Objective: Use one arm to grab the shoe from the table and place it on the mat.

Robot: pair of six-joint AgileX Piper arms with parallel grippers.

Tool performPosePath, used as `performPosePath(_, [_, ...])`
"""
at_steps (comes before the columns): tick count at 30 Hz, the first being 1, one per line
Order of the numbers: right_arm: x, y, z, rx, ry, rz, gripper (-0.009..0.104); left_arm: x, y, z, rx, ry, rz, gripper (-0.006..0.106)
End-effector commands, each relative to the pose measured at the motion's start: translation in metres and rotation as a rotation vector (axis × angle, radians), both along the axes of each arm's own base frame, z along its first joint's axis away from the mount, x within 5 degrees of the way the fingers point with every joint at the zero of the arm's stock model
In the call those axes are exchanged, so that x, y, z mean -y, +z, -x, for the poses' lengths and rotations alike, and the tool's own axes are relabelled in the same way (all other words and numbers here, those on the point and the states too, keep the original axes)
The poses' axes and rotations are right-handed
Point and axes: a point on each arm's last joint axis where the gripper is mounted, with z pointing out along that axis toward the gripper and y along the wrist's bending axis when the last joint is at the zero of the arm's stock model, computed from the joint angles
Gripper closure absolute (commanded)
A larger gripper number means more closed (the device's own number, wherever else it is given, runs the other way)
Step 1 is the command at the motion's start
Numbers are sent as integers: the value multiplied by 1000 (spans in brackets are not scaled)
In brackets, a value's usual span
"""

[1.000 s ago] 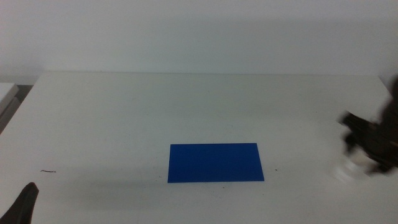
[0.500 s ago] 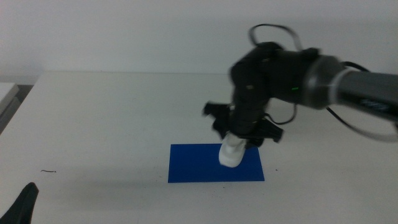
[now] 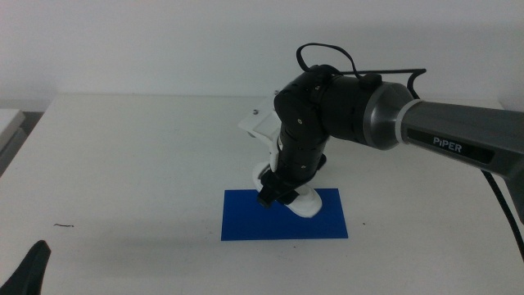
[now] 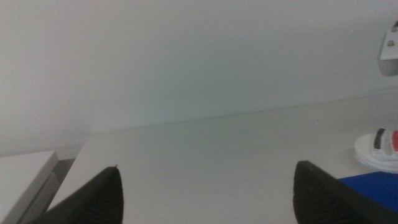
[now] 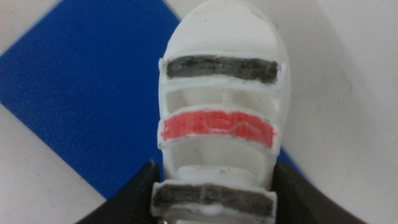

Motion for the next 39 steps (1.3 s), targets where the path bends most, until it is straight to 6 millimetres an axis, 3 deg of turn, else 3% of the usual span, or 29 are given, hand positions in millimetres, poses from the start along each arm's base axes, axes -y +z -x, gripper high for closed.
performPosePath(1, [-3, 5, -3, 48, 80, -4, 84, 1, 1, 0, 6, -8, 6, 7])
performPosePath(6, [-2, 2, 8, -38, 578, 136, 95, 1, 1, 0, 6, -8, 6, 7])
performPosePath(20, [-5, -22, 7, -94, 545, 131, 96, 1, 1, 0, 6, -8, 6, 7])
performPosePath(24, [-6, -24, 5, -81, 546, 123, 83, 1, 1, 0, 6, -8, 6, 7])
performPosePath(30, [-4, -24, 6, -95, 521, 138, 34, 1, 1, 0, 6, -8, 6, 7])
performPosePath(32, [-3, -23, 5, -90, 498, 145, 23, 1, 1, 0, 6, -8, 6, 7])
performPosePath(34, [-2, -9, 7, -67, 429, 113, 19, 1, 1, 0, 6, -8, 6, 7])
performPosePath(36, [7, 18, 10, -30, 283, 47, 19, 1, 1, 0, 6, -8, 6, 7])
performPosePath(39, [43, 57, 24, 32, 0, -37, 19, 1, 1, 0, 6, -8, 6, 7])
